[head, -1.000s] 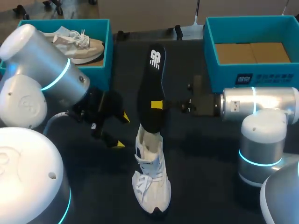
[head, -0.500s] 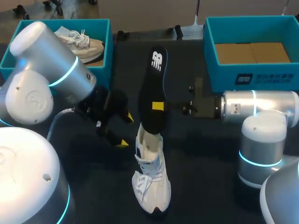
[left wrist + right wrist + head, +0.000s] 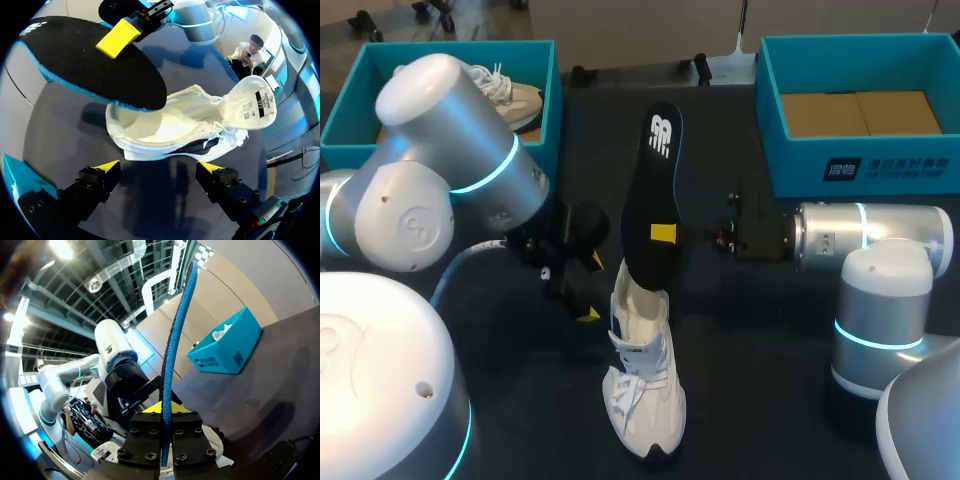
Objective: Take the shoe out of the shoebox, open the shoe tongue, remove and reinsert the insole, then place the shoe into the shoebox
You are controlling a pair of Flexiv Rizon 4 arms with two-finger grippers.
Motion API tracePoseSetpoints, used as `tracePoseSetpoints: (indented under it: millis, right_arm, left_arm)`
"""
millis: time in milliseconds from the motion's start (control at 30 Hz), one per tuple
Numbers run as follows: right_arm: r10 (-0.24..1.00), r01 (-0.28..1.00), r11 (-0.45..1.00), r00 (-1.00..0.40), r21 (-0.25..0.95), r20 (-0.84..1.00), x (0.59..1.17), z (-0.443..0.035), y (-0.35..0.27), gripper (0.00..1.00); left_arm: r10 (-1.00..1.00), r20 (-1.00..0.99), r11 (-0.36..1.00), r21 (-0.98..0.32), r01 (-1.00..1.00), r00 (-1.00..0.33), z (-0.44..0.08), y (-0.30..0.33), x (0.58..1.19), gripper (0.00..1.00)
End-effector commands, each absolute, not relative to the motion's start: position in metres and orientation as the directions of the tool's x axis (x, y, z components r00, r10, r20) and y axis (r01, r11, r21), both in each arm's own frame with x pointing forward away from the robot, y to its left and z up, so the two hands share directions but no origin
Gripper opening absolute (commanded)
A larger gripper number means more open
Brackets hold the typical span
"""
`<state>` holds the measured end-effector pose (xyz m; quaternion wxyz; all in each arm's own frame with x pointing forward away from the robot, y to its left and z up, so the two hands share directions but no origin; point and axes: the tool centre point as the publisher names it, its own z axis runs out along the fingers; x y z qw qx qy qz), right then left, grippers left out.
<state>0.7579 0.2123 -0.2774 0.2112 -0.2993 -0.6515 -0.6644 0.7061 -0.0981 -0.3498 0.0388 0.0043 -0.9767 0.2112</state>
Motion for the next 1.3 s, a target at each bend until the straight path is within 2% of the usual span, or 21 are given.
tracePoseSetpoints:
  millis: [33, 600, 1300]
  right_arm:
    - [0.108, 0.672, -0.057, -0.731, 0.738, 0.674, 0.76, -0.277, 0.213, 0.0]
    - [0.129, 0.647, -0.108, -0.743, 0.755, 0.656, 0.752, -0.283, 0.22, 0.0]
    - [0.118, 0.637, -0.091, -0.756, 0.765, 0.644, 0.748, -0.285, 0.231, 0.0]
  left_arm:
    - [0.007, 0.077, 0.917, -0.398, -0.025, -0.997, -0.349, -0.101, 0.706, 1.0]
    - [0.001, 0.096, 0.916, -0.398, -0.038, -0.995, -0.361, -0.102, 0.7, 1.0]
    - [0.012, 0.099, 0.921, -0.39, -0.028, -0.995, -0.364, -0.106, 0.695, 1.0]
